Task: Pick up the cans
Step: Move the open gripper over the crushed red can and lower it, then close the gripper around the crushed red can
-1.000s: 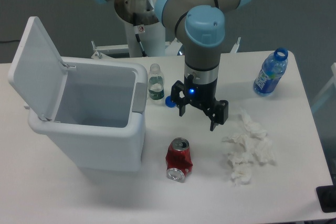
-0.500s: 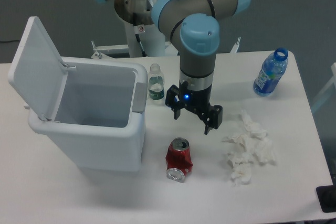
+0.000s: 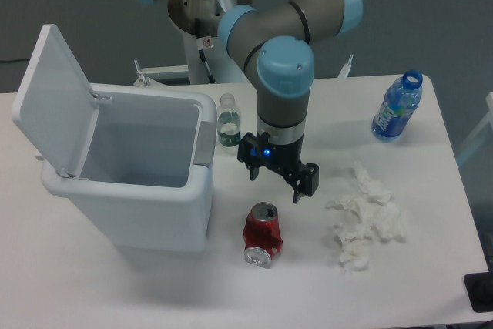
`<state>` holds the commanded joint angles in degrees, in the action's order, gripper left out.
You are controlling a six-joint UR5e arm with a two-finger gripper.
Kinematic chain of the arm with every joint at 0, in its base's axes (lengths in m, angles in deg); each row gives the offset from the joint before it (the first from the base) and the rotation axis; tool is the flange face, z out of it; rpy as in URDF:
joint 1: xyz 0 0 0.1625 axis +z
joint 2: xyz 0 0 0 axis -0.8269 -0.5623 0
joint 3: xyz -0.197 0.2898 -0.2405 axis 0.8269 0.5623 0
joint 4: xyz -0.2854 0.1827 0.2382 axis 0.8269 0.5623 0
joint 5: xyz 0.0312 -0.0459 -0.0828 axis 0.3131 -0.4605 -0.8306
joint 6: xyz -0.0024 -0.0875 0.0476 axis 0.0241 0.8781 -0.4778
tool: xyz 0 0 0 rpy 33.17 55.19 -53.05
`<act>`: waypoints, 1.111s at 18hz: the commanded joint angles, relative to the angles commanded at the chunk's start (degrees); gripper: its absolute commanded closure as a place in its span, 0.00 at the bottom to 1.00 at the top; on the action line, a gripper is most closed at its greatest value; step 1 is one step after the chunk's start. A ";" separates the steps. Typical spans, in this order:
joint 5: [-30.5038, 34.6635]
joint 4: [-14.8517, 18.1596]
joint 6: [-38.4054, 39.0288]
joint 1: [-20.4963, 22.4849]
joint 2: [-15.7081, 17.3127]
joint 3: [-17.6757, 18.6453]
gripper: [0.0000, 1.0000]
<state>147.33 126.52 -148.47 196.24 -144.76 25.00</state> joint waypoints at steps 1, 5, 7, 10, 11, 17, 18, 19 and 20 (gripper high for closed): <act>0.62 0.00 -0.17 -0.35 -0.88 -0.09 0.00; 0.80 -0.09 -0.18 -0.71 -3.26 -0.79 0.00; 0.71 -0.17 0.00 -0.88 -3.87 -0.79 0.00; 0.71 -0.18 0.09 -0.97 -4.93 -0.88 0.00; 0.62 -0.18 0.09 -0.97 -5.19 -0.97 0.00; 0.53 -1.23 0.09 -1.06 -7.48 -1.76 0.00; 0.53 -1.32 0.00 -0.97 -7.74 -2.02 0.00; 0.53 -1.23 0.00 -0.97 -8.09 -2.37 0.00; 0.45 -1.23 0.00 -0.88 -8.18 -2.55 0.00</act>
<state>147.77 125.29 -148.48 195.36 -152.94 22.45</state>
